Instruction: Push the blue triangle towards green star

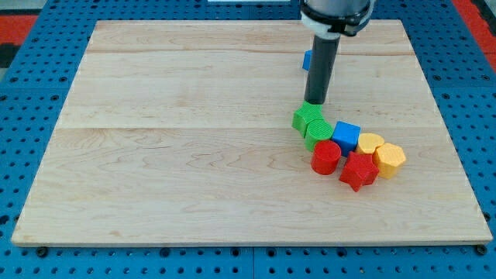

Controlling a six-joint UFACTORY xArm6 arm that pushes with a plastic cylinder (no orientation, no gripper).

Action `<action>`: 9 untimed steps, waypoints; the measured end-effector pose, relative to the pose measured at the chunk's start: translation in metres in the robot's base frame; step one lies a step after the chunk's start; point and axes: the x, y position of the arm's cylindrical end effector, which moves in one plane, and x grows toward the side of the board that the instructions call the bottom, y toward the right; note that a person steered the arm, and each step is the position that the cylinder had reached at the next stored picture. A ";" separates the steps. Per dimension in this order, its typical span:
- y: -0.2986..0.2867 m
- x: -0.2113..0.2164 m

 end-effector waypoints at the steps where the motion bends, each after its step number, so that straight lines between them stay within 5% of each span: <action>1: 0.052 -0.013; 3: 0.044 -0.103; 6: -0.055 -0.075; 9: -0.064 -0.027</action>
